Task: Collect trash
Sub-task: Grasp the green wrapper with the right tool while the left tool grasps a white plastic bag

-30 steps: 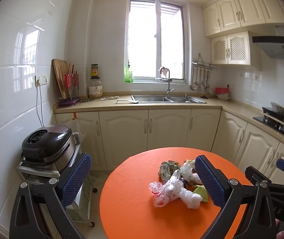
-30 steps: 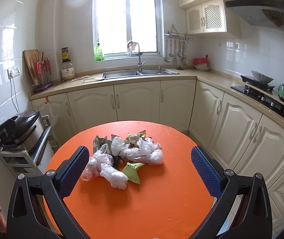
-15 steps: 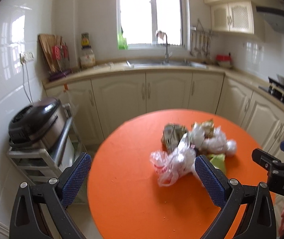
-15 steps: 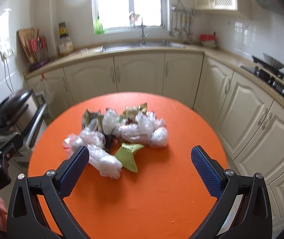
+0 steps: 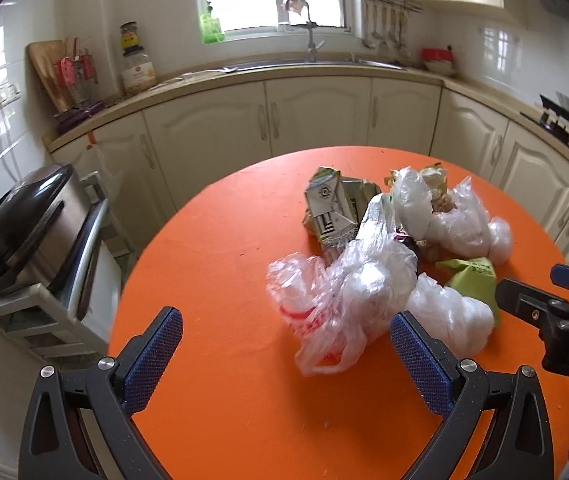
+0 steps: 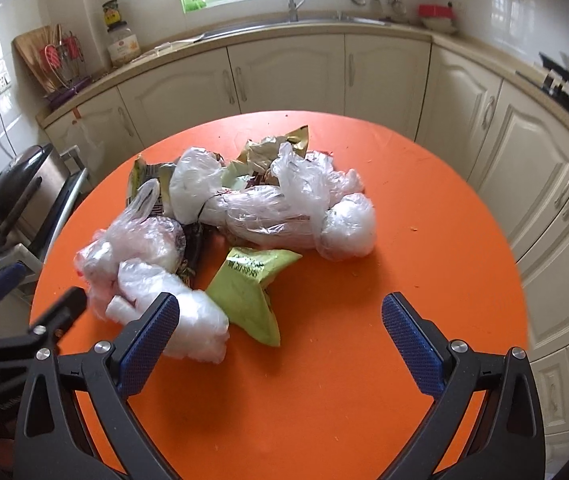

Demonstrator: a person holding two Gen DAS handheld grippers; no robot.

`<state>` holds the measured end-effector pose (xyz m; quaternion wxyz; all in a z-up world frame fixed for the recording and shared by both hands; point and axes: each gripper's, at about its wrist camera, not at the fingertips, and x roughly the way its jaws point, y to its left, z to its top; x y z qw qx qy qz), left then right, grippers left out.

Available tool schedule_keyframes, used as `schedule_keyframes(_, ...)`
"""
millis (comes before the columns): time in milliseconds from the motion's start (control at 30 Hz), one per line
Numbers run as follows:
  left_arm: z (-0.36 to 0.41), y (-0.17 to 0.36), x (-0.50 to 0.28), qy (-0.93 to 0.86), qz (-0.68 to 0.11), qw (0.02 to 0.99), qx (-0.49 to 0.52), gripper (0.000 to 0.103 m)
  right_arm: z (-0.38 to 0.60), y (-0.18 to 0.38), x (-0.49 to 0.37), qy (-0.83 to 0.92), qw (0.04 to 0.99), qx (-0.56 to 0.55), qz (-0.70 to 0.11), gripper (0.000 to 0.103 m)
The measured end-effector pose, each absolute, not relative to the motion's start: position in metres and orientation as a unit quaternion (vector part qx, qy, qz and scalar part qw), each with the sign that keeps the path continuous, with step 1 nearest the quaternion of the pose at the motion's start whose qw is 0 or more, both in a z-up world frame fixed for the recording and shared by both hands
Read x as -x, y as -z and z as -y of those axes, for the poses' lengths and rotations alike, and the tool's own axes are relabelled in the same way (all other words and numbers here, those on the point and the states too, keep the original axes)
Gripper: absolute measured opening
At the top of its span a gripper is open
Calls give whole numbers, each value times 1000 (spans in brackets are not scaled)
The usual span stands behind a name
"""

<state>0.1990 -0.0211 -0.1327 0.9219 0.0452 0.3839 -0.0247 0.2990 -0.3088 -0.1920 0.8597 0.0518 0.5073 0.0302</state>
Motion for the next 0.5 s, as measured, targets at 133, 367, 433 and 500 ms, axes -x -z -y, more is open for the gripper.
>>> schedule_keyframes(133,29,146,-231,34,-387,919,-63,102,308,207,-316,-45,845,-72,-527,80)
schedule_keyframes(367,43,169,-278,67,-395,911,-91,98,305,229,-336,-64,827,-81,-553,52)
schedule_keyframes(433,44,175,-286,102,-407,905,-74,71,305,230,-334,-82,824,-87,-554,37)
schedule_keyframes(500,42,177,-291,120,-413,901,-57,54,308,228,-328,-83,827,-89,-549,31)
